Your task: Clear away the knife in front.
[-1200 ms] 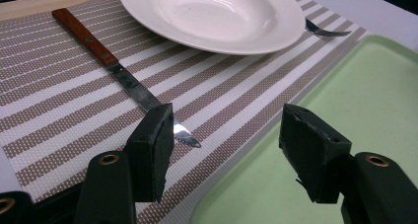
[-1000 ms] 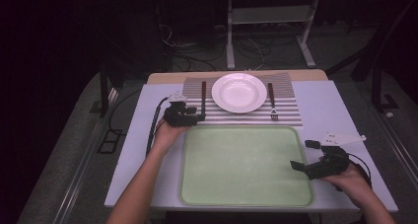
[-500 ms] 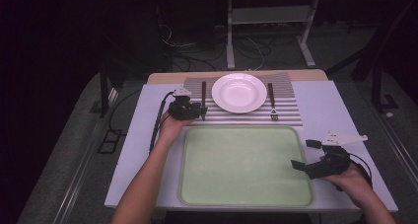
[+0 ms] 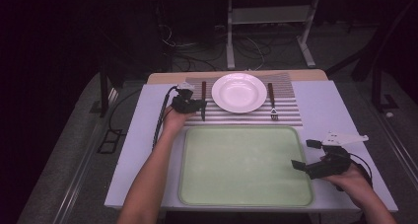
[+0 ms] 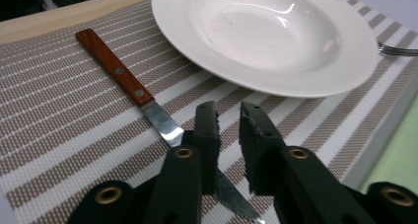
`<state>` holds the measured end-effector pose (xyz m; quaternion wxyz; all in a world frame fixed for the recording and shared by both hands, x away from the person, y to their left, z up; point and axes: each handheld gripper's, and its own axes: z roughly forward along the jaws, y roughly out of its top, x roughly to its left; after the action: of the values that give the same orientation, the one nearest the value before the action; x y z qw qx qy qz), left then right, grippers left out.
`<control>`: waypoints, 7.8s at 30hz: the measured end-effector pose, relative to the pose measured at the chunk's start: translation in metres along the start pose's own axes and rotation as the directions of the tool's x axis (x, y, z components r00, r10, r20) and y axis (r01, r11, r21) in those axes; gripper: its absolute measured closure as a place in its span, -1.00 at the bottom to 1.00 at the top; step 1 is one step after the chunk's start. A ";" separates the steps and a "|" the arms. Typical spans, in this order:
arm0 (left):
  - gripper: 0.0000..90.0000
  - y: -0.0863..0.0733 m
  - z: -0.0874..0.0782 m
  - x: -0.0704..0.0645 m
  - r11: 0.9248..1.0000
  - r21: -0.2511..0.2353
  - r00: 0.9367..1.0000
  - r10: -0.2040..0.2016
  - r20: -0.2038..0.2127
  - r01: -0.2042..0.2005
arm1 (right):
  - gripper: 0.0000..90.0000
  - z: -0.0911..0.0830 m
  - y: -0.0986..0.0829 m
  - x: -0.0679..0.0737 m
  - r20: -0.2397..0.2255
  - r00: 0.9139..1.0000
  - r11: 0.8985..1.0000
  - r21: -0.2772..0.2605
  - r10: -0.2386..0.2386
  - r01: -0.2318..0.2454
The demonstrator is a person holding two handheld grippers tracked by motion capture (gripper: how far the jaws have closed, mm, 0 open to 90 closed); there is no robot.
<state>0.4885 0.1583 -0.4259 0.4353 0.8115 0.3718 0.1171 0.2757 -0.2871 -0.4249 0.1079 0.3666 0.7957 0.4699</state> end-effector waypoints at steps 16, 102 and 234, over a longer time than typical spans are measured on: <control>0.98 0.009 0.027 0.005 0.996 0.083 0.999 0.033 -0.034 -0.030 | -1.00 -0.001 -0.001 0.000 -0.007 1.000 1.000 -0.003 0.003 -0.003; 0.86 0.005 0.023 0.025 0.993 0.119 0.997 -0.009 -0.082 0.019 | -1.00 0.000 -0.001 -0.001 -0.008 1.000 1.000 -0.006 0.010 -0.010; 0.71 -0.003 -0.062 -0.043 0.994 0.104 1.000 -0.014 -0.016 0.016 | -1.00 -0.003 -0.001 0.000 -0.014 0.999 0.999 -0.029 0.029 -0.030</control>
<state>0.4251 0.1674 -0.3859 0.3905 0.8293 0.3869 0.1004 0.2734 -0.2893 -0.4245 0.1009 0.3733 0.7840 0.4856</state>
